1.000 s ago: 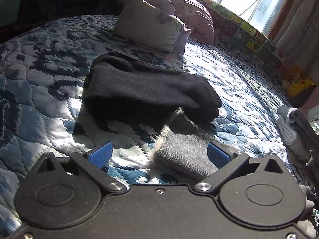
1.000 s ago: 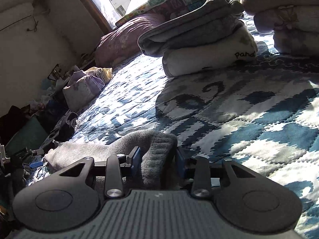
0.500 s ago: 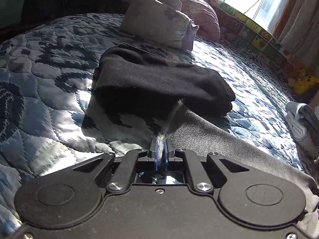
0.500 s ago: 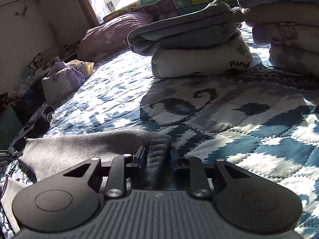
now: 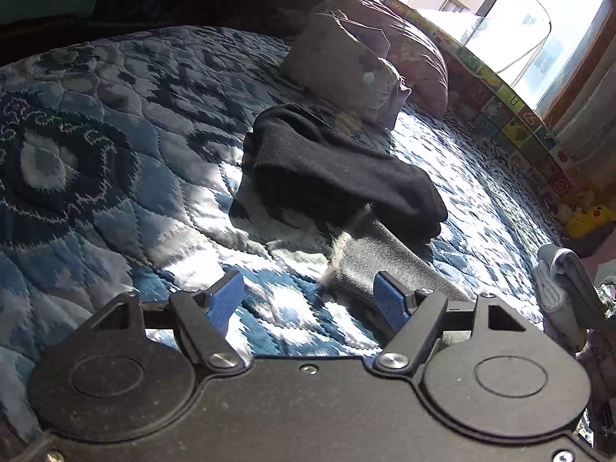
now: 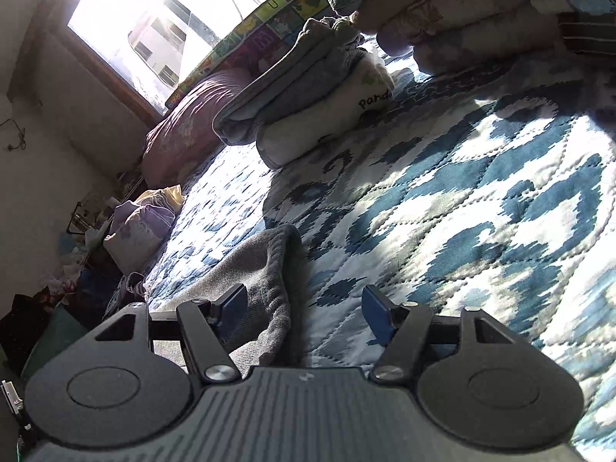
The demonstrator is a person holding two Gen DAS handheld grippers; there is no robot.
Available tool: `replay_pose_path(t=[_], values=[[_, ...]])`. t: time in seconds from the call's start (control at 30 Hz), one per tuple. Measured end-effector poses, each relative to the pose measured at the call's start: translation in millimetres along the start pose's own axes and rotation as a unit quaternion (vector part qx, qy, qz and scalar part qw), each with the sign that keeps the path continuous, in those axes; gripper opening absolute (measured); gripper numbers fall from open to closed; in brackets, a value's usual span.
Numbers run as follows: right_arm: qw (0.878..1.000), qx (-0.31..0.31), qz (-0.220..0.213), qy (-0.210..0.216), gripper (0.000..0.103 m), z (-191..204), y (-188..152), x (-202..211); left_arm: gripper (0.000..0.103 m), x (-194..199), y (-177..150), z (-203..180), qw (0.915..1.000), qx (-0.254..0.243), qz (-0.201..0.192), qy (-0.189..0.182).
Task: Fold clothes
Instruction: 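Pull the fold straight with both grippers, then open the right gripper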
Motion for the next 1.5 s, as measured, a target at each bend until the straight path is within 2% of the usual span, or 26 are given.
replay_pose_path(t=[0.17, 0.27, 0.37, 0.5, 0.53, 0.57, 0.6, 0.63, 0.67, 0.7, 0.77, 0.9, 0.97, 1.03, 1.1, 1.17, 1.27, 1.3, 1.37, 1.43, 1.5], values=[[1.000, -0.018, 0.020, 0.007, 0.066, 11, -35, 23, 0.074, 36, -27, 18, 0.9993, 0.035, 0.016, -0.006], [0.998, -0.061, 0.019, 0.019, 0.067, 10, -48, 35, 0.074, 52, -45, 26, 0.9976, 0.061, 0.030, -0.016], [0.994, -0.110, 0.001, 0.026, 0.064, 9, -59, 43, 0.074, 59, -57, 32, 0.9956, 0.081, 0.041, -0.023], [0.992, -0.118, -0.007, 0.044, 0.061, 21, -68, 28, 0.073, 57, -62, 28, 0.9949, 0.084, 0.039, -0.041], [0.992, -0.118, -0.006, 0.053, 0.048, 25, -70, 22, 0.071, 54, -64, 23, 0.9953, 0.074, 0.040, -0.047], [0.991, -0.117, -0.002, 0.065, 0.009, 29, -71, 16, 0.067, 51, -66, 16, 0.9958, 0.062, 0.042, -0.053], [0.990, -0.118, -0.002, 0.077, 0.007, 32, -72, 13, 0.040, 48, -68, 10, 0.9960, 0.050, 0.044, -0.058], [0.989, -0.118, -0.024, 0.090, 0.007, 36, -66, 19, 0.005, 45, -69, 3, 0.9958, 0.039, 0.047, -0.068], [0.986, -0.119, -0.046, 0.103, 0.007, 39, -61, 25, 0.002, 45, -68, 0, 0.9963, 0.036, 0.037, -0.069], [0.984, -0.120, -0.062, 0.112, 0.007, 41, -58, 30, 0.002, 48, -64, -2, 0.9967, 0.035, 0.016, -0.071], [0.985, -0.126, -0.053, 0.100, 0.007, 35, -62, 34, 0.002, 60, -51, 0, 0.9944, 0.053, -0.017, -0.090], [0.988, -0.137, -0.028, 0.071, 0.007, 22, -75, 38, 0.002, 59, -57, 8, 0.9957, 0.046, 0.001, -0.081], [0.987, -0.139, -0.029, 0.080, 0.007, 21, -77, 42, 0.002, 58, -62, 12, 0.9960, 0.043, 0.010, -0.078], [0.986, -0.123, -0.049, 0.101, 0.007, 30, -74, 54, 0.002, 69, -56, 9, 0.9948, 0.037, -0.006, -0.095], [0.993, -0.098, -0.020, 0.058, 0.007, 26, -84, 49, 0.003, 77, -51, 5, 0.9949, 0.018, -0.021, -0.097], [0.996, -0.086, 0.031, 0.009, 0.004, 17, -104, 38, 0.003, 62, -64, 14, 0.9978, 0.014, 0.021, -0.062], [0.998, -0.064, 0.019, -0.004, 0.012, 21, -103, 47, 0.004, 55, -75, 24, 0.9978, 0.011, 0.055, -0.035], [0.998, -0.056, 0.010, -0.010, 0.016, 22, -102, 51, 0.005, 57, -74, 24, 0.9981, 0.007, 0.054, -0.029], [0.999, -0.040, -0.013, -0.024, 0.029, 24, -98, 61, 0.008, 67, -66, 25, 0.9994, -0.003, 0.029, -0.017], [0.997, -0.004, -0.061, -0.052, 0.036, 27, -88, 76, 0.023, 78, -54, 27, 0.9999, -0.008, -0.009, -0.011], [0.991, 0.047, -0.102, -0.070, 0.036, 37, -80, 86, 0.026, 82, -45, 24, 0.9993, -0.020, -0.026, -0.016]])
Point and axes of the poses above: each gripper's, at about its wrist camera, not at the fingertips, and x roughly against the way its jaws point, z to its left, y to its top, the point moved 9 cm from there along -x, roughly the way its jaws point, and after that the axes turned 1 degree about -z, right-handed, at the moved point
